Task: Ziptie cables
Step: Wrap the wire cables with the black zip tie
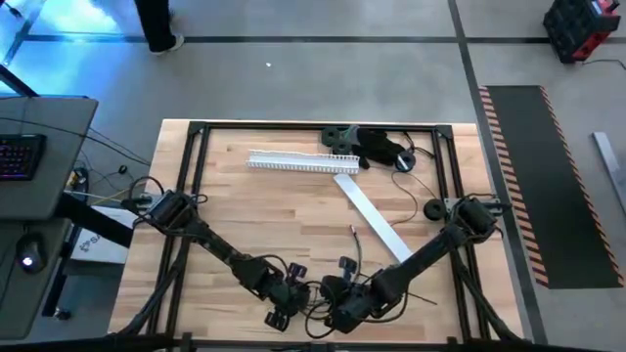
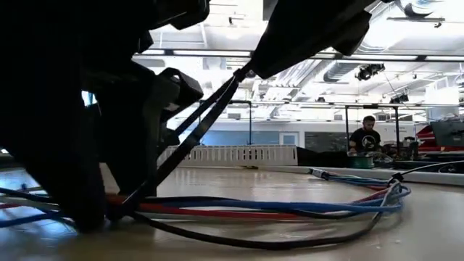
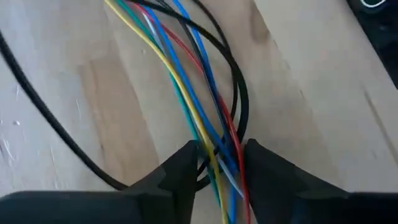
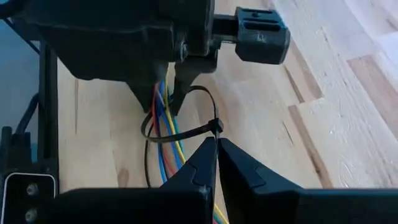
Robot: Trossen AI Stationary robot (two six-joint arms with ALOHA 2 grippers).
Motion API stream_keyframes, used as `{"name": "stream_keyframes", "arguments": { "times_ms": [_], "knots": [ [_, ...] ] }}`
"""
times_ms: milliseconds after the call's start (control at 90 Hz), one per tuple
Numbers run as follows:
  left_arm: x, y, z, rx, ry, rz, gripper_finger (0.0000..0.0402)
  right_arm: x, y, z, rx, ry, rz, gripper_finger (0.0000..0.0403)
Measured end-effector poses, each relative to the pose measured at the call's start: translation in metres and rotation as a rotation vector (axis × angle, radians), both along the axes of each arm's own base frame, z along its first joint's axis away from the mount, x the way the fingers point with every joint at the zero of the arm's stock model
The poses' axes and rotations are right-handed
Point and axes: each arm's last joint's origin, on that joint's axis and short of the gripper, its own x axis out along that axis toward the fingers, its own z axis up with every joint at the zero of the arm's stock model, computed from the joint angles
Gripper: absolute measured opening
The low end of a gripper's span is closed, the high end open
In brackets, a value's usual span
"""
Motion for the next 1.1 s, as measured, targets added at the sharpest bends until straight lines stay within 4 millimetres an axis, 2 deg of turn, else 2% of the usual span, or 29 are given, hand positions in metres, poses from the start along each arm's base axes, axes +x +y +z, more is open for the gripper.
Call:
{"name": "stream_keyframes", "arguments": {
  "times_ms": [189, 256, 467, 744, 1100],
  "knots": [
    [0.000, 0.000, 0.000, 0.018, -0.011, 0.002, 0.0019, 0.000, 0.000, 0.000, -0.006, -0.004, -0.004, 0.0000],
    [0.000, 0.000, 0.000, 0.029, -0.020, 0.000, 0.0006, 0.000, 0.000, 0.000, -0.006, -0.004, -0.004, 0.0000],
    [0.000, -0.002, 0.002, 0.059, -0.043, 0.012, 0.0003, 0.000, 0.000, 0.000, -0.007, 0.000, 0.002, 0.0000],
    [0.006, -0.014, 0.022, 0.060, -0.112, -0.028, 0.0001, 0.000, 0.001, 0.000, 0.008, 0.002, 0.005, 0.0000],
    [0.003, -0.031, 0.047, 0.155, -0.132, -0.022, 0.0000, -0.004, 0.000, -0.003, 0.025, 0.057, 0.007, 0.0000]
  ]
}}
